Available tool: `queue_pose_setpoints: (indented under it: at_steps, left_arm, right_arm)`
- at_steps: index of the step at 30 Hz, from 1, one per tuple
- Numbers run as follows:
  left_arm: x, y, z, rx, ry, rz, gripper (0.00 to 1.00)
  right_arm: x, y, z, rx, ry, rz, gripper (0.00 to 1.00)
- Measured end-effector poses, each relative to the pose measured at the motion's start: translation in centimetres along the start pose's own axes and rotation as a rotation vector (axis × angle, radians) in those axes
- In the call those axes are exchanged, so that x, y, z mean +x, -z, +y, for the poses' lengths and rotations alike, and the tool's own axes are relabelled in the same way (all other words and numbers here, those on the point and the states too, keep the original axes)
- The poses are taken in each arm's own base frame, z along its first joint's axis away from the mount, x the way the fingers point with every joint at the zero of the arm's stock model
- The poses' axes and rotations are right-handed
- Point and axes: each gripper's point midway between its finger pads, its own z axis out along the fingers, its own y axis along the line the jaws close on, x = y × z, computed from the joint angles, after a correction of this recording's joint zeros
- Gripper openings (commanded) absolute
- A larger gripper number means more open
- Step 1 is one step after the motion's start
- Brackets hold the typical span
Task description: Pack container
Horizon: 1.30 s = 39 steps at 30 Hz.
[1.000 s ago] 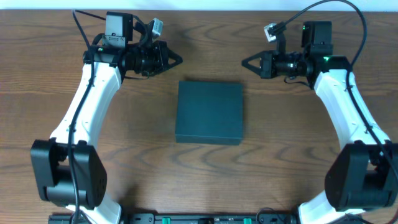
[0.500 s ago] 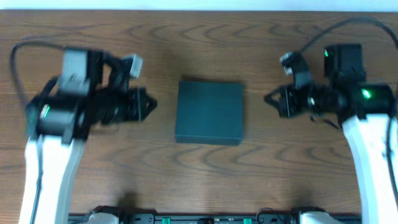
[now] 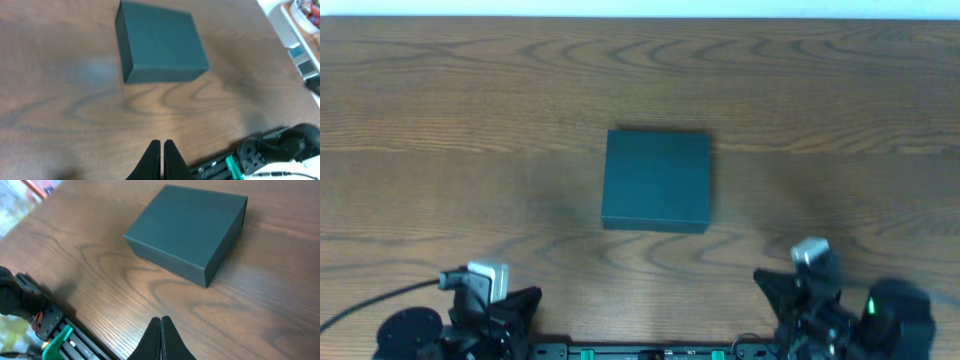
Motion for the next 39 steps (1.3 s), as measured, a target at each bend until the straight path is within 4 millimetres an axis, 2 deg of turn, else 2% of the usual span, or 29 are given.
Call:
queue_pose_setpoints:
  at_steps: [1,2,3,4,5,15,34,37,39]
  left_arm:
    - [0.4,-0.1,0.2,-0.002,0.001,0.000,0.06]
    - [0.7,-0.2,0.3,-0.003,0.001,-0.001,0.06]
    - [0.8,-0.3,0.4,-0.003,0.001,-0.002,0.41]
    - [0.7,-0.3,0.4,-0.003,-0.003,-0.004,0.87]
    - [0.7,-0.3,0.4,-0.006,0.004,-0.005,0.96]
    - [0.9,-0.3,1.1,-0.042,0.079,-0.002,0.96]
    - [0.8,-0.2,1.6,-0.074,0.073,-0.010,0.96]
    - [0.0,-0.1,2.7,-0.137,0.058,-0.045,0.96]
    - [-1.5,0.0,3.3,-0.179,0.032,-0.112,0.96]
  right_arm:
    - [0.2,0.4,0.3,0.001,0.001,-0.029,0.11]
    - [0.2,0.7,0.6,0.000,-0.005,-0.050,0.29]
    - [0.3,1.0,0.8,-0.002,-0.008,-0.067,0.62]
    - [0.3,1.2,0.9,-0.002,-0.013,-0.078,0.99]
    - [0.3,1.3,0.9,-0.003,-0.026,-0.083,0.99]
    - [1.4,1.2,0.9,-0.005,-0.182,-0.042,0.99]
    - [1.5,1.2,0.9,-0.005,-0.196,-0.040,0.99]
    - [1.5,1.2,0.9,-0.005,-0.196,-0.040,0.99]
    - [1.5,1.2,0.9,-0.005,-0.196,-0.040,0.99]
